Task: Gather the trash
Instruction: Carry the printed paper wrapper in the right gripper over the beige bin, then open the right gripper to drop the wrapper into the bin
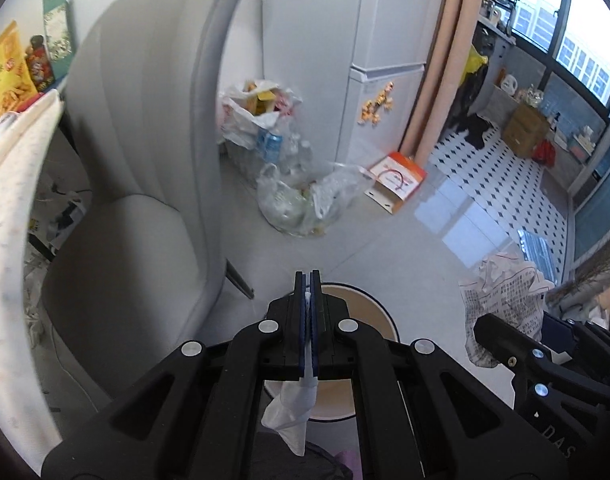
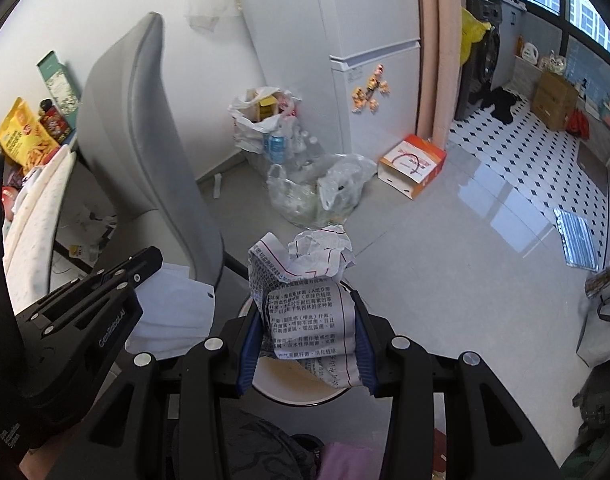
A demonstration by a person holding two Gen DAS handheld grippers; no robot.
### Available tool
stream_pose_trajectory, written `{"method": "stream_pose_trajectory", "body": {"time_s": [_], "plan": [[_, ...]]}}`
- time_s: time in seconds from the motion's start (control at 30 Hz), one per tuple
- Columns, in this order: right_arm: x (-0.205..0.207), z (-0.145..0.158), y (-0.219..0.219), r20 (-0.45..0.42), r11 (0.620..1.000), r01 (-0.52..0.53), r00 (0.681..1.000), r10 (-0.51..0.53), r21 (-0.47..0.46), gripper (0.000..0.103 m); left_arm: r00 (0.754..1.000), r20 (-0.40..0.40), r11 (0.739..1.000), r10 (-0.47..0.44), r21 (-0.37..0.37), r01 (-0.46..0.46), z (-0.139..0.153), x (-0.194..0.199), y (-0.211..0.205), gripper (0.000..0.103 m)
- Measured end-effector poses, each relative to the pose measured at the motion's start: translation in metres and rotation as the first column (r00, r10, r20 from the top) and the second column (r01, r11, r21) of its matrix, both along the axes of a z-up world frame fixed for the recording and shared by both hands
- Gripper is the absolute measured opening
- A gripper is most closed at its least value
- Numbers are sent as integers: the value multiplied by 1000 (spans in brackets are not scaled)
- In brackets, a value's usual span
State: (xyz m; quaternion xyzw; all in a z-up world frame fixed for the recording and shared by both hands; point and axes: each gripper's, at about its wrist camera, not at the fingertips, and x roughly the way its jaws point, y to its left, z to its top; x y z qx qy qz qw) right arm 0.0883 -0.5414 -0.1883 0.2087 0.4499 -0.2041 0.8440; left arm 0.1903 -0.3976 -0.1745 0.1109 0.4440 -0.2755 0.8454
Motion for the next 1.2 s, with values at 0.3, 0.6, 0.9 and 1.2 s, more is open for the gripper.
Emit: {"method": "stream_pose_trajectory", "body": {"time_s": [0.3, 0.6, 0.9, 1.2], "plan": [[-8, -13, -25, -28, 998, 57, 998, -57, 4, 41, 997, -74, 999, -31, -25, 29, -15, 2, -16, 3], [-19, -11, -32, -17, 997, 76, 997, -76, 11, 41, 993, -107, 996, -38, -79, 30, -14, 0, -16, 50], [-12, -4, -16, 5, 999, 28, 1000, -28, 18, 43, 998, -13, 997, 68, -31, -68, 11, -1, 12, 73], [23, 7, 22, 45, 996, -85, 995, 85, 10, 46, 964, 68, 966, 257, -11, -256, 43, 14, 81, 81]]}}
